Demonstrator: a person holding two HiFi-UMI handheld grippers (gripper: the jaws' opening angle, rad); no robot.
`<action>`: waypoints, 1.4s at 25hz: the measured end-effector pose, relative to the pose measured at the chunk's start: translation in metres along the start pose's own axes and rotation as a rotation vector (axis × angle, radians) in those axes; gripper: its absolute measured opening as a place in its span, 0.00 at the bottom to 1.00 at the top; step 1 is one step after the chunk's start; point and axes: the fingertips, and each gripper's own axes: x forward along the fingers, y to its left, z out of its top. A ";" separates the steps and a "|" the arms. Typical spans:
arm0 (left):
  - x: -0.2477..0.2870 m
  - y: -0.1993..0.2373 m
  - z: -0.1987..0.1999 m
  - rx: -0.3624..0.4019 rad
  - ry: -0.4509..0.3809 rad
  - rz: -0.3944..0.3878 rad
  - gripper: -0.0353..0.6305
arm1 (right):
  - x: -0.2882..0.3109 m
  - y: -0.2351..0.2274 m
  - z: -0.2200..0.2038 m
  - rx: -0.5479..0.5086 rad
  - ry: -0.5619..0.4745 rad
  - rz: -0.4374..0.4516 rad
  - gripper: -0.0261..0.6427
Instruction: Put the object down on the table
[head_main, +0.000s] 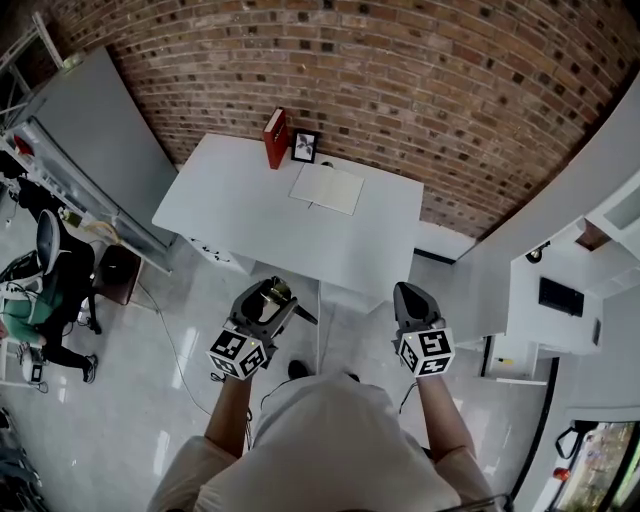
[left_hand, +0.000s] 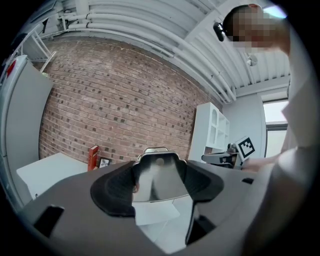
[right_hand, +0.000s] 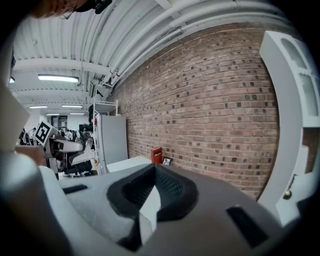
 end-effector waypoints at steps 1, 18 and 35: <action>-0.001 0.002 -0.001 -0.001 0.002 -0.003 0.47 | 0.001 0.002 -0.001 0.002 0.002 -0.004 0.04; -0.020 0.055 -0.013 0.002 0.040 -0.092 0.47 | 0.025 0.048 -0.014 0.009 0.031 -0.092 0.04; 0.023 0.080 -0.026 -0.017 0.092 -0.106 0.47 | 0.062 0.029 -0.037 0.064 0.095 -0.117 0.04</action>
